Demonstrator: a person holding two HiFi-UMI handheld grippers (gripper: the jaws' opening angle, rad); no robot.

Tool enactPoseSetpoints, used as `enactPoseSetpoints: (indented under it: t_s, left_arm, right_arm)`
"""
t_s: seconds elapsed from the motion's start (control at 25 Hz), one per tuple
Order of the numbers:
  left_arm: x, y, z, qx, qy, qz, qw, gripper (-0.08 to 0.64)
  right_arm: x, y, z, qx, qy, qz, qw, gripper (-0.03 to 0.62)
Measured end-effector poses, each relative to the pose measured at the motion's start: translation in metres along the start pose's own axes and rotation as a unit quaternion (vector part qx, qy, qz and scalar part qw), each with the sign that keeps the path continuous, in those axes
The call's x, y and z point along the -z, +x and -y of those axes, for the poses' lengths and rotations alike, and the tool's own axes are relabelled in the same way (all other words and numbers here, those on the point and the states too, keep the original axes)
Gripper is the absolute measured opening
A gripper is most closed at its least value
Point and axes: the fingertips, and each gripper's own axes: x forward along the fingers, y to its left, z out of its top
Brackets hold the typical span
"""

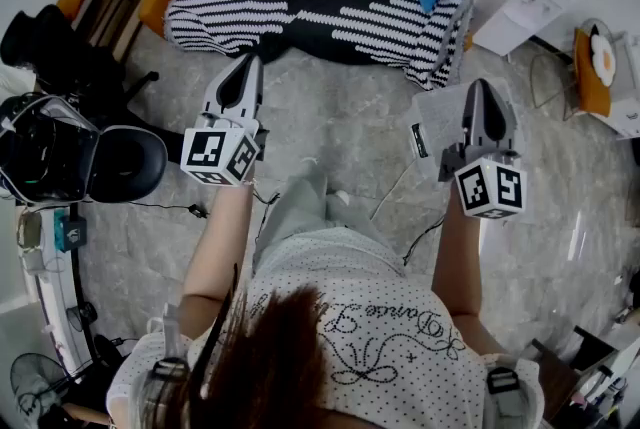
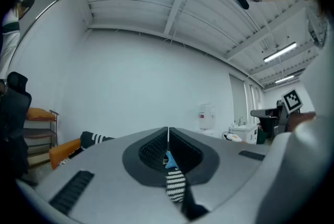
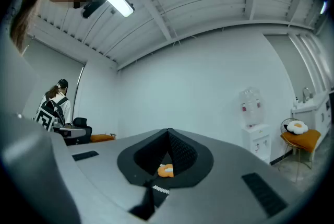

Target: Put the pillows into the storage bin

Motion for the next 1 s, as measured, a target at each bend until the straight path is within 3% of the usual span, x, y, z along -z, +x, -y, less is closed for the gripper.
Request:
enactPoseSetpoints:
  t_s: [0.44, 0.52, 0.6, 0.68, 0.8, 1.0]
  left_arm:
    - [-0.003, 0.016, 0.003, -0.005, 0.015, -0.010, 0.9998, 0.000]
    - [-0.006, 0.021, 0.000, -0.012, 0.012, -0.008, 0.9998, 0.058]
    - [-0.009, 0.025, -0.002, -0.013, 0.007, -0.004, 0.9999, 0.140]
    - [-0.010, 0.031, -0.006, -0.015, 0.004, -0.004, 0.9999, 0.183]
    - [-0.013, 0.045, -0.014, -0.018, 0.002, -0.006, 0.9998, 0.256]
    - [-0.015, 0.072, -0.037, -0.025, 0.000, 0.000, 0.9997, 0.307]
  right_arm:
    - [-0.005, 0.013, -0.001, -0.009, -0.003, 0.000, 1.000, 0.009]
    - [-0.006, 0.018, -0.003, -0.011, -0.005, 0.000, 1.000, 0.011]
    - [-0.006, 0.024, -0.005, -0.019, 0.002, 0.002, 1.000, 0.061]
    - [-0.007, 0.033, -0.008, -0.031, 0.011, 0.003, 0.999, 0.155]
    - [-0.008, 0.052, -0.009, -0.038, 0.012, 0.007, 0.999, 0.226]
    - [-0.005, 0.092, -0.010, -0.038, 0.011, 0.005, 0.999, 0.285]
